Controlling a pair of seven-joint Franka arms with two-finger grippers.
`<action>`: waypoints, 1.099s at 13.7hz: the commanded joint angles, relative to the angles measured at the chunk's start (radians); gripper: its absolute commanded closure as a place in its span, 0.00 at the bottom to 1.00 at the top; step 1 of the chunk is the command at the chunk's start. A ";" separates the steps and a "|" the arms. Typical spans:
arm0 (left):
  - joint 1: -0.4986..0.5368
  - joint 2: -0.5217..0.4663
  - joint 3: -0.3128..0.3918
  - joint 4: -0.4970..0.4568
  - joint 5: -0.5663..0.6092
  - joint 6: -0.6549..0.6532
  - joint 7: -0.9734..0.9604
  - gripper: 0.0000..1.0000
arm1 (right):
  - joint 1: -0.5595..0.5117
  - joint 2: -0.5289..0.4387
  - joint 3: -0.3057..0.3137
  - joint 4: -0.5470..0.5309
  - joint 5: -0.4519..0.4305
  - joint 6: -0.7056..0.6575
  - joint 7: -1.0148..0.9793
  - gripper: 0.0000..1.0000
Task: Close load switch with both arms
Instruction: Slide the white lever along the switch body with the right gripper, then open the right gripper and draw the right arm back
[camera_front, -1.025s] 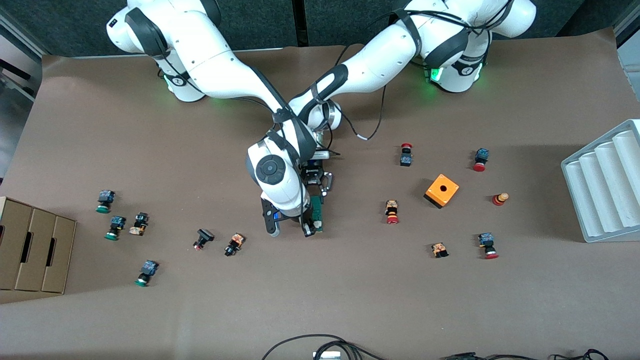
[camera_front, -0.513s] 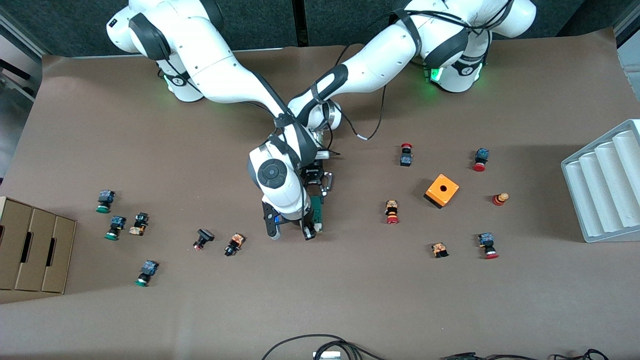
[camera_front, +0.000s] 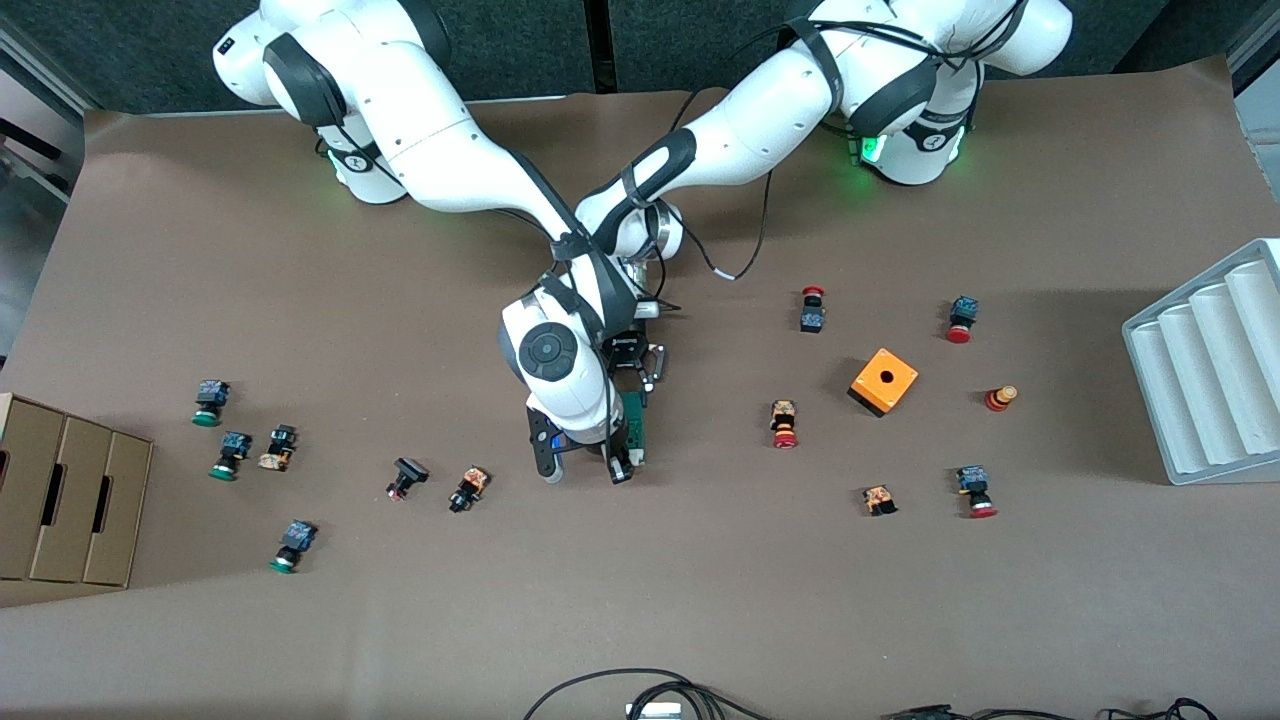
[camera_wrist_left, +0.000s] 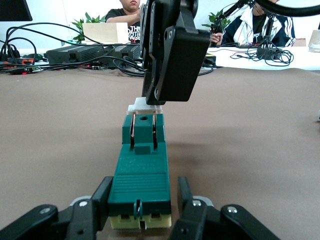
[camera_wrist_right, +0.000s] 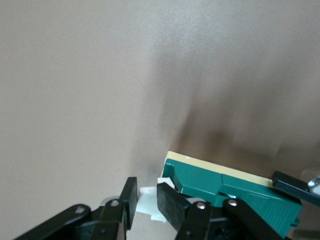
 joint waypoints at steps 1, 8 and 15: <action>-0.007 -0.006 -0.002 0.000 -0.014 -0.016 0.015 0.41 | -0.019 -0.038 0.010 0.044 0.040 -0.116 -0.005 0.44; -0.007 -0.011 -0.002 -0.002 -0.014 -0.016 0.017 0.00 | -0.134 -0.304 -0.008 0.001 0.027 -0.413 -0.297 0.01; -0.007 -0.078 -0.004 -0.010 -0.124 0.002 0.111 0.00 | -0.385 -0.676 -0.012 -0.209 -0.005 -0.713 -0.950 0.01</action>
